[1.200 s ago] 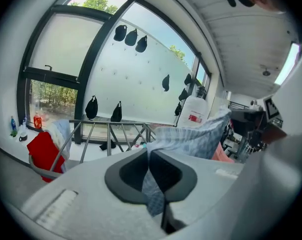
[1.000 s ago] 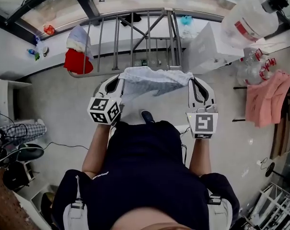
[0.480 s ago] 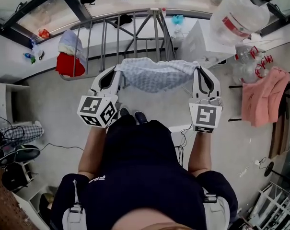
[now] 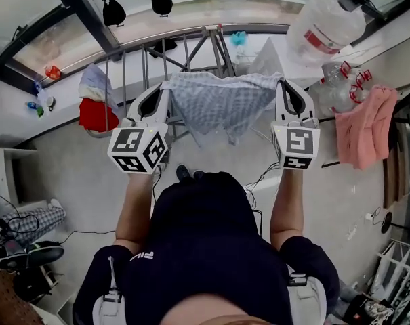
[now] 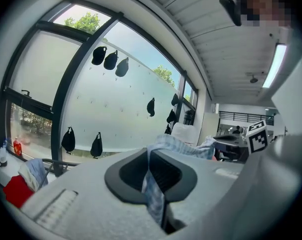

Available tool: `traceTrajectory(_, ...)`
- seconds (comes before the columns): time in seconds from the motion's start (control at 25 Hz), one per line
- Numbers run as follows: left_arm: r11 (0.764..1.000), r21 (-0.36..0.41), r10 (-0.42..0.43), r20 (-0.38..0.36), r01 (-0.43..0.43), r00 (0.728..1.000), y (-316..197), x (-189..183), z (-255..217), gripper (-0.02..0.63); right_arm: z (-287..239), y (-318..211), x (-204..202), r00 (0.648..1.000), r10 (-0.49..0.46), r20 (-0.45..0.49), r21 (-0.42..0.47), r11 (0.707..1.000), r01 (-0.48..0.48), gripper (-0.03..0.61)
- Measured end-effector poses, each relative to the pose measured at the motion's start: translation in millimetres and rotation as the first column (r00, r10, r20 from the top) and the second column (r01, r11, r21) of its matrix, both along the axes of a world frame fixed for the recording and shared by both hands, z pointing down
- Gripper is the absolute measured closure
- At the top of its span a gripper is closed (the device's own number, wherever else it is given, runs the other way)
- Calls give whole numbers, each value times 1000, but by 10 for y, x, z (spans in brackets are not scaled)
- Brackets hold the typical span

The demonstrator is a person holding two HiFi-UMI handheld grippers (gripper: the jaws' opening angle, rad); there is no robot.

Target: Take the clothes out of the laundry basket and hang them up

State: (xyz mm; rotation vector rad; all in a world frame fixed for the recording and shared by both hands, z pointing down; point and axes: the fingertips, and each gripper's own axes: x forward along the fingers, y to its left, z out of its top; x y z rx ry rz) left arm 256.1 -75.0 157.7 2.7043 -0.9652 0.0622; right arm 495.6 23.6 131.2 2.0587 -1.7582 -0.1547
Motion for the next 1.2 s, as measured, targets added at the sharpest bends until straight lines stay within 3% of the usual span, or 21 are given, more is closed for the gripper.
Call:
traceTrajectory(0.32, 996, 74, -57, 8, 56, 998, -666, -93, -365, 588, -293, -577, -27, 987, -53, 150, 85, 996, 40, 569)
traceTrajectory(0.56, 985, 141, -101, 4, 99, 995, -1203, 48, -689, 588, -655, -1173, 195, 985, -111, 132, 142, 986, 92, 569)
traceTrajectory(0.76, 979, 134, -156, 19, 152, 988, -1859, 311, -752, 588, -797, -1909, 477, 979, -170, 111, 148, 977, 153, 569)
traceTrajectory(1.04, 979, 48, -202, 119, 198, 972, -2810, 735, -337, 588, -400, -2945, 978, 961, -213, 175, 65, 977, 205, 569)
traceTrajectory(1.2, 964, 17, -260, 271, 265, 927, -3260, 844, 256, 588, 212, -3466, 1139, 946, -216, 241, -32, 973, 230, 569)
